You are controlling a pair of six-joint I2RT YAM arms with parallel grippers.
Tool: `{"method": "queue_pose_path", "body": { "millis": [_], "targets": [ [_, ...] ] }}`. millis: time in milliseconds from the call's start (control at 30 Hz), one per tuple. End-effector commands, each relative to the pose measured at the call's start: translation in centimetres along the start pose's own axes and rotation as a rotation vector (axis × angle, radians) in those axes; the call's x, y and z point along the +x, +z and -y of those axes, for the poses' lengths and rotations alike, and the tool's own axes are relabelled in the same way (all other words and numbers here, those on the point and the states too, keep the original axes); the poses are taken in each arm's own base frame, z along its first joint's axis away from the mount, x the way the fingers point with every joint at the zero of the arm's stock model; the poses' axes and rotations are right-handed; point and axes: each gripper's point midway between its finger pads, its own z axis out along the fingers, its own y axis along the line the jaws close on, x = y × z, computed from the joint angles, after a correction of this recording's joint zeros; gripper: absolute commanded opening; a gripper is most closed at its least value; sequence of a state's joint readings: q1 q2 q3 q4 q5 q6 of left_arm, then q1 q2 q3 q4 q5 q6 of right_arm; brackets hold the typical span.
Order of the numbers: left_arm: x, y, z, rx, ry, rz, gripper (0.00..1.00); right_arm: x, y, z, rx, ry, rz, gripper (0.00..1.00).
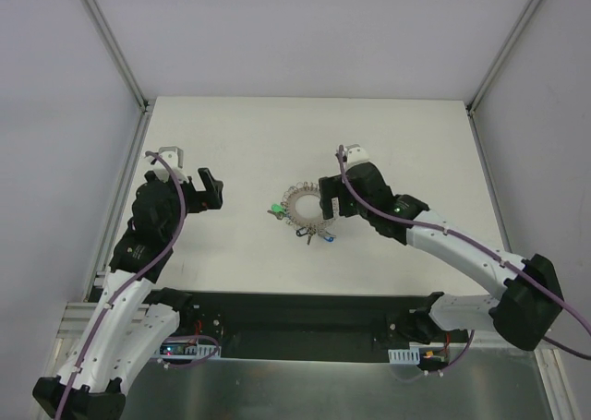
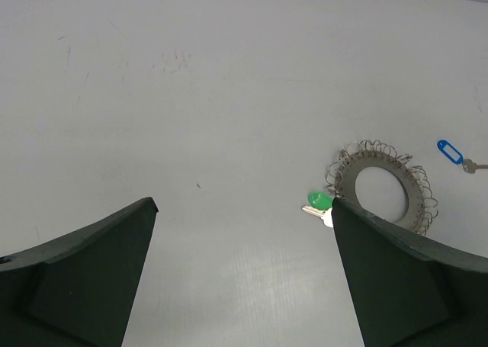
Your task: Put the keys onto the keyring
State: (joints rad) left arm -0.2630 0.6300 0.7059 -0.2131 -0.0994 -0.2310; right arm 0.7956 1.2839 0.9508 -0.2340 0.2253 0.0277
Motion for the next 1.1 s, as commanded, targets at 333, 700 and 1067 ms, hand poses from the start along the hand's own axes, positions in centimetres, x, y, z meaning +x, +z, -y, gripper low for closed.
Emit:
{"method": "queue_pose_path", "body": {
  "millis": [333,700,1067],
  "targets": [
    [0.7,0.7,2.6,0.117,0.033,-0.025,0.99,1.5,-2.7,4.7,0.122,0.185,0.128,0.96],
    [1.8,0.7,4.3,0.166,0.063,-0.059,0.99,2.4,-3.5,4.9,0.099,0.23,0.167,0.97],
    [1.5,0.0,4.8,0.189,0.06,-0.037,0.99,2.0,-4.4,4.6,0.057,0.248,0.209,0.99]
  ]
}}
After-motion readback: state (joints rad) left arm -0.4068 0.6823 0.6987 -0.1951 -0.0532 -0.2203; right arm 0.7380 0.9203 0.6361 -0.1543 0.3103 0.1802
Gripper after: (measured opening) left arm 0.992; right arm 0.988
